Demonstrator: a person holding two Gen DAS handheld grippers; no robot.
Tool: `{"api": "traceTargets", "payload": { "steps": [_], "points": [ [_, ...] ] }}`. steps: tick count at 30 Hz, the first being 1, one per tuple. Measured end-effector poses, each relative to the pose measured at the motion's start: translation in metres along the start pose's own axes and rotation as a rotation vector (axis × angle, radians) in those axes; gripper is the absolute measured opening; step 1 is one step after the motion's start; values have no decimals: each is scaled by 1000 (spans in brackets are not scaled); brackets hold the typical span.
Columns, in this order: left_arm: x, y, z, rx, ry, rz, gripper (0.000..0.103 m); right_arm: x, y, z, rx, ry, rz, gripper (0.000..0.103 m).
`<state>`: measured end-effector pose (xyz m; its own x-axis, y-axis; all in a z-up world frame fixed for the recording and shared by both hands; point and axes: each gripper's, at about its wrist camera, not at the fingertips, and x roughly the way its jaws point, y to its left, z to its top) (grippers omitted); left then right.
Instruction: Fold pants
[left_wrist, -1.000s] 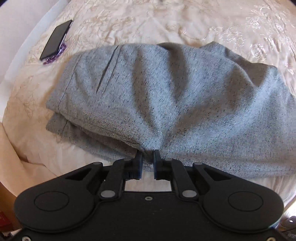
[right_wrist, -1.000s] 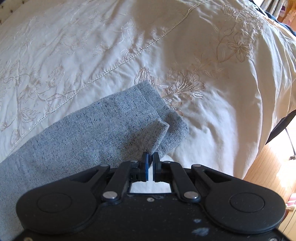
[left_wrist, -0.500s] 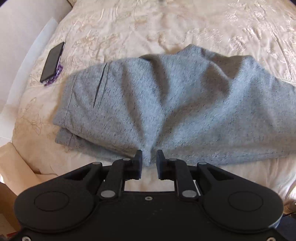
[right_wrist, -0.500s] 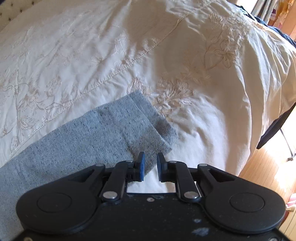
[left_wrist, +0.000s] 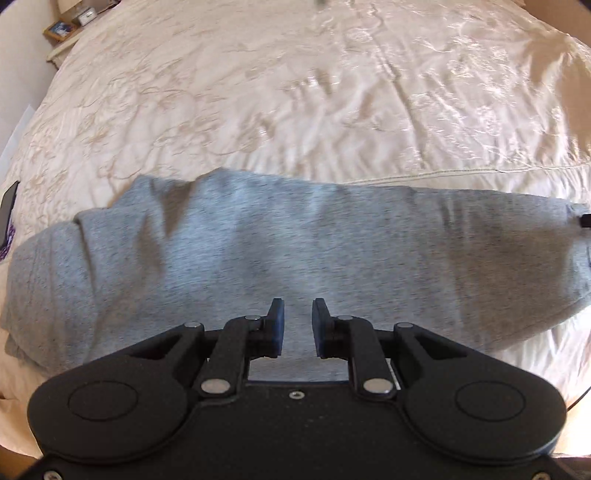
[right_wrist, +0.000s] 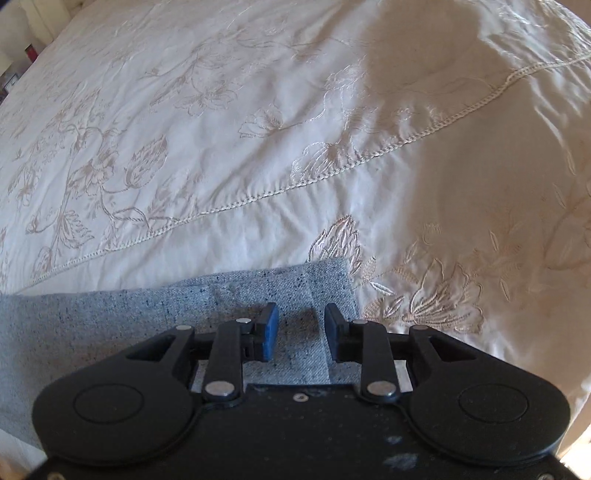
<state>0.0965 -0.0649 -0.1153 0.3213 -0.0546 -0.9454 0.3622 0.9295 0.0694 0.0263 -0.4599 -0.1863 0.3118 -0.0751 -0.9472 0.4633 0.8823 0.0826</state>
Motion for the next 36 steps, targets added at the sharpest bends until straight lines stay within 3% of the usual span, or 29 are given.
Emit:
{"api": "traceTargets", "payload": {
  "steps": [5, 7, 9, 12, 14, 16, 17, 20, 24, 26, 28, 29, 33, 36],
  "points": [
    [-7, -40, 6, 31, -20, -1, 26, 19, -17, 7, -19, 49, 141, 32],
    [-6, -49, 8, 38, -17, 11, 26, 18, -20, 7, 0, 49, 188, 2],
    [-6, -55, 11, 34, -12, 15, 26, 11, -15, 7, -52, 38, 135, 3],
    [-4, -61, 14, 26, -2, 7, 26, 0, -9, 9, -146, -40, -41, 2],
    [-1, -66, 15, 35, 11, 14, 26, 10, -26, 14, -45, -15, 10, 4],
    [0, -70, 15, 41, 13, 23, 26, 14, -36, 17, -13, -11, 65, 14],
    [-1, -70, 15, 42, 13, 24, 26, 8, -42, 17, -3, -37, 53, 26],
    [2, -68, 14, 29, 18, 36, 26, -19, -65, 12, 39, -70, 93, 28],
    [17, -60, 14, -13, 65, 38, 26, -44, -66, -16, -11, -8, 214, 27],
    [22, -54, 12, -33, 80, 40, 26, -34, -48, -35, -122, 57, 151, 25],
    [24, -48, 11, -35, 90, 52, 26, -12, -39, -59, -218, 144, -5, 26],
    [23, -43, 11, -31, 84, 68, 29, -10, -41, -65, -211, 145, -11, 24],
    [21, -12, 10, -56, 38, 147, 30, -36, -48, -65, -49, 45, 7, 25],
    [30, 24, 6, -138, 19, 214, 30, -65, -34, -58, -54, -74, 4, 26]
  ]
}}
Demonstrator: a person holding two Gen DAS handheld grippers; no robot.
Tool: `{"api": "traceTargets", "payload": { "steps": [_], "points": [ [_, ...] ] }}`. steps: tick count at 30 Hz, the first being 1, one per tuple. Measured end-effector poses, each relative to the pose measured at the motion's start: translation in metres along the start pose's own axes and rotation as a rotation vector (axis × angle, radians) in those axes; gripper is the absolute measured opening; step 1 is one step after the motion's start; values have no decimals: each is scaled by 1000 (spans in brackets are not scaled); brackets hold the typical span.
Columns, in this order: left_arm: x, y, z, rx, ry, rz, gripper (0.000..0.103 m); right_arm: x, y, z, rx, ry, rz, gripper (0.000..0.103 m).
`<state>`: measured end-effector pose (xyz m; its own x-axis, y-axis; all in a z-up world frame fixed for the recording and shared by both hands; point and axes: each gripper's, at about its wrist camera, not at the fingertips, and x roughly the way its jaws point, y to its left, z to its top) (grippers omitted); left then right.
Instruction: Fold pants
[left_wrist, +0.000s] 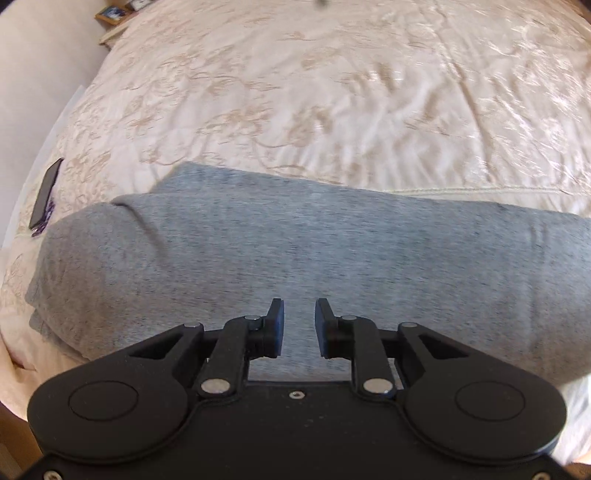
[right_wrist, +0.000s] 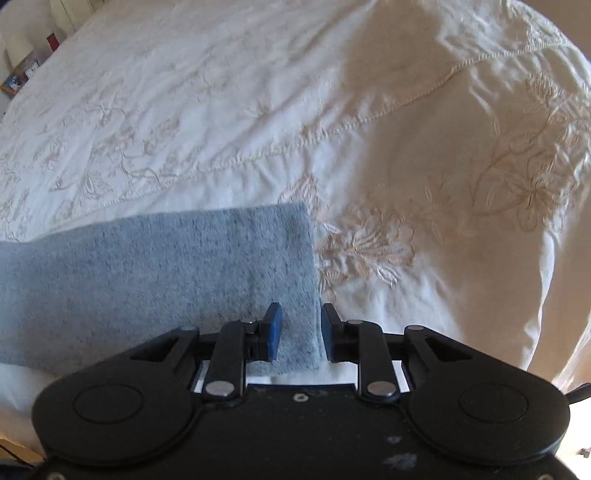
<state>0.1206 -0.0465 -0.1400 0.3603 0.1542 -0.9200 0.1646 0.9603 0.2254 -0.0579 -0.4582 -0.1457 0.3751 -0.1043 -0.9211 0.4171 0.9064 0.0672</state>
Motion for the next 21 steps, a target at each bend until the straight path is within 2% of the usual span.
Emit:
{"api": "traceTargets", "payload": {
  "steps": [3, 5, 6, 7, 9, 10, 12, 16, 19, 21],
  "points": [
    [28, 33, -10, -81, 54, 53, 30, -14, 31, 15, -33, -51, 31, 27],
    [55, 51, -28, -107, 172, 48, 30, -20, 54, 18, -51, -55, 73, 27],
    [66, 57, -38, -98, 226, 21, 30, -21, 67, 20, -60, -53, 88, 27],
    [67, 61, -48, -61, 226, -13, 30, -21, 87, 23, -67, -46, 108, 27],
    [53, 62, -54, 52, 178, -42, 32, -19, 121, 25, -76, -30, 158, 27],
    [43, 66, -54, 97, 151, -42, 36, -16, 143, 27, -86, -18, 200, 27],
    [26, 83, -52, 120, 89, -22, 37, -12, 186, 28, -116, 7, 257, 27],
    [7, 147, -38, 71, 17, 13, 38, -13, 294, 19, -238, 37, 357, 28],
    [9, 207, -26, 11, 20, 56, 39, -16, 367, 7, -316, 63, 447, 28],
    [15, 248, -22, -44, 23, 76, 45, -17, 407, -5, -369, 75, 489, 28]
  ]
}}
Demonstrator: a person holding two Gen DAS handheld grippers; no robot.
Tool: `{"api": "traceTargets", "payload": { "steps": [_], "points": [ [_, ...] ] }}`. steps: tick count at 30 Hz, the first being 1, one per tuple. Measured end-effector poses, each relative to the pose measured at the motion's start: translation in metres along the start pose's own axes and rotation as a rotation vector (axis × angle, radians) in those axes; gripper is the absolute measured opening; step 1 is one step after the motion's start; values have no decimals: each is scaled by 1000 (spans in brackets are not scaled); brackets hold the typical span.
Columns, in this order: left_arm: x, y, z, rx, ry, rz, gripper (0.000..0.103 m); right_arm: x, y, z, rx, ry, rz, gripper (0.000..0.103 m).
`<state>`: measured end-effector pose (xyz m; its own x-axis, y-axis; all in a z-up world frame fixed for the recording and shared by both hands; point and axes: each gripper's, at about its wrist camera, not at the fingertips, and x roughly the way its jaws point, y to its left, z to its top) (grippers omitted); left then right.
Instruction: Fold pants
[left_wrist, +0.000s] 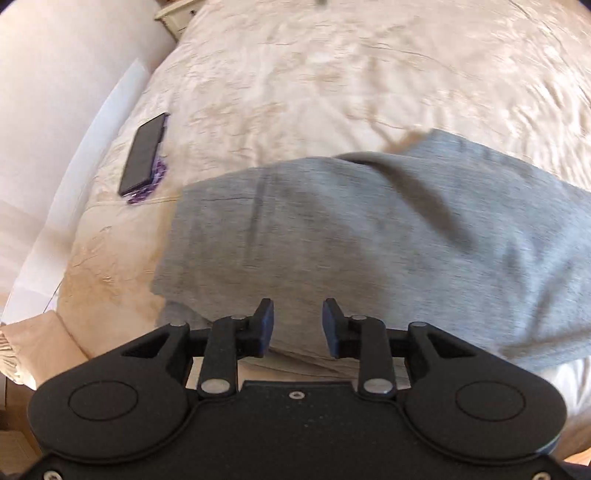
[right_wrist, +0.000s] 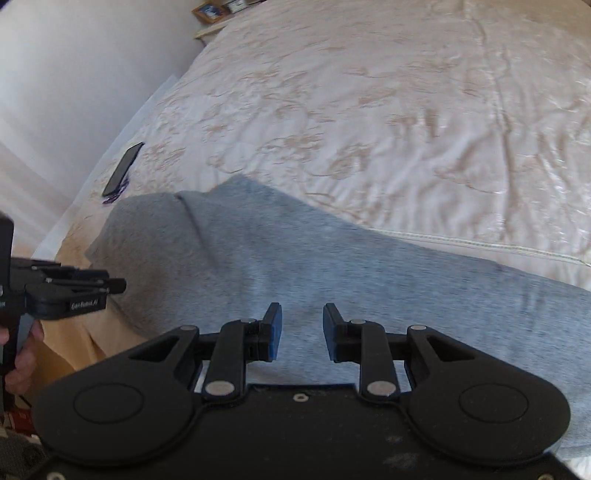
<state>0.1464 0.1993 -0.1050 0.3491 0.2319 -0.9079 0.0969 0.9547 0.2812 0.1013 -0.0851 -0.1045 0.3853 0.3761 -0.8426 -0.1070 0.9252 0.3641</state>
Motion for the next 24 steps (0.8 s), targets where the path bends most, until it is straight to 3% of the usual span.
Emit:
{"api": "traceTargets", "payload": {
  "steps": [5, 9, 17, 24],
  "points": [
    [39, 96, 11, -142, 57, 21, 48, 41, 76, 0, -115, 42, 80, 28],
    [68, 132, 16, -166, 103, -7, 48, 63, 115, -5, -176, 79, 97, 28],
    [110, 149, 16, -225, 206, -168, 48, 76, 153, -10, -242, 97, 96, 28],
    [127, 146, 21, -245, 244, -189, 47, 90, 190, -15, -441, 128, 119, 28]
  ]
}}
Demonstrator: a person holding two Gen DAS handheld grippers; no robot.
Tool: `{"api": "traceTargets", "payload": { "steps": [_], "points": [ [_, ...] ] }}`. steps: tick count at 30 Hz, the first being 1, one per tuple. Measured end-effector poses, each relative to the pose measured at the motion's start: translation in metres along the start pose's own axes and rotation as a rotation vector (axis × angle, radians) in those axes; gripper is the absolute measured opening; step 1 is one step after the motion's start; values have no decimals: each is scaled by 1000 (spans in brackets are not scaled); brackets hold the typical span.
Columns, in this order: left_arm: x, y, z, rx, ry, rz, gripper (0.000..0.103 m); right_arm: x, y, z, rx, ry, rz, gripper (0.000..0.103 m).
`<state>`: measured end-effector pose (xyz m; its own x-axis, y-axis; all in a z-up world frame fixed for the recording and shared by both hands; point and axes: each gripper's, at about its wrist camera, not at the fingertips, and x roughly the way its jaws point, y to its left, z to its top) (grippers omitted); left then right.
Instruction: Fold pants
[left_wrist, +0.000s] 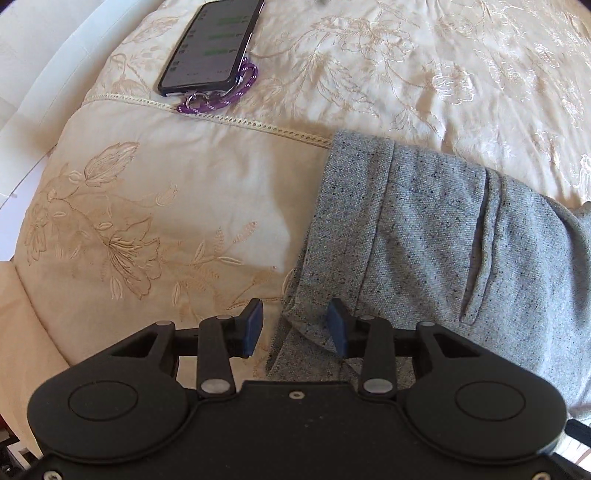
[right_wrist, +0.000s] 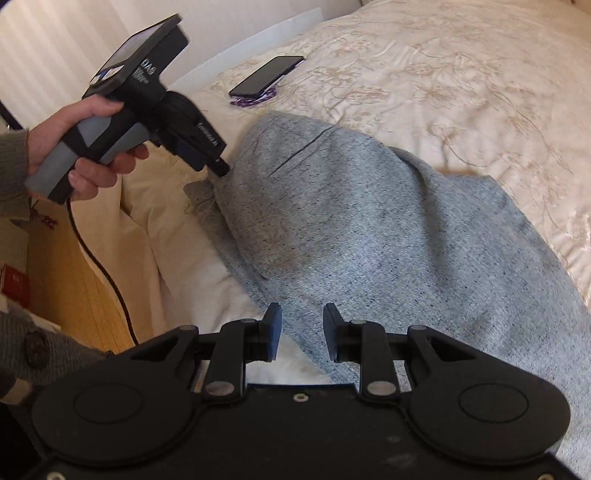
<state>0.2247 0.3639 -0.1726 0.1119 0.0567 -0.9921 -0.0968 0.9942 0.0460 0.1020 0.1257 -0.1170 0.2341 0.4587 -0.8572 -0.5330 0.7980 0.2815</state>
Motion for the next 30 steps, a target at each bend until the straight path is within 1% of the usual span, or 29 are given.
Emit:
{"api": "traceTargets", "payload": {
  "steps": [1, 2, 3, 5, 8, 10, 13, 14, 15, 16, 17, 18, 19, 20, 21, 22, 23, 24, 28, 30],
  "points": [
    [2, 0, 2, 5, 2, 1, 45, 5, 5, 1, -33, 6, -8, 28],
    [2, 0, 2, 3, -5, -16, 17, 9, 9, 2, -58, 12, -14, 28],
    [1, 1, 2, -7, -12, -35, 3, 13, 13, 3, -81, 18, -20, 28],
    [-4, 0, 3, -18, -30, -21, 3, 22, 19, 5, -123, 29, -40, 28],
    [-24, -2, -2, -4, -66, -17, 3, 31, 22, 6, -153, 47, -66, 28],
    [-39, 0, -4, -7, -89, -30, 3, 35, 23, 4, -168, 53, -87, 28],
    [-55, 4, -5, -19, -107, -52, 3, 41, 25, 1, -197, 35, -131, 28],
    [-57, 5, -6, -21, -105, -61, 3, 42, 24, 0, -201, 31, -136, 23],
    [-59, 5, -6, -19, -102, -69, 3, 44, 22, 0, -195, 36, -129, 4],
    [-60, 6, -6, -12, -102, -77, 3, 47, 19, 1, -168, 47, -108, 5],
    [-59, 6, -6, -2, -104, -79, 5, 46, 15, 1, -140, 42, -104, 5],
    [-57, 7, -6, -4, -104, -72, 11, 44, 12, 1, -117, 32, -100, 5],
    [-56, 9, -5, -15, -105, -73, 14, 41, 10, 2, -99, 22, -98, 5],
    [-53, 14, -3, -41, -106, -91, 18, 38, 9, 2, -90, 14, -96, 5],
    [-50, 19, -1, -74, -98, -113, 25, 35, 8, 2, -83, 2, -97, 5],
    [-47, 24, 1, -106, -88, -139, 29, 33, 9, 2, -78, -11, -102, 5],
    [-45, 28, 2, -131, -85, -157, 36, 29, 9, 3, -70, -26, -106, 5],
    [-42, 30, 4, -146, -84, -163, 41, 25, 7, 3, -56, -40, -107, 4],
    [-31, 28, 7, -149, -67, -100, 44, 15, 2, 7, -8, -67, -101, 5],
    [-20, 24, 7, -123, -38, -100, 49, 14, 1, 8, 0, -66, -94, 5]
  ]
}}
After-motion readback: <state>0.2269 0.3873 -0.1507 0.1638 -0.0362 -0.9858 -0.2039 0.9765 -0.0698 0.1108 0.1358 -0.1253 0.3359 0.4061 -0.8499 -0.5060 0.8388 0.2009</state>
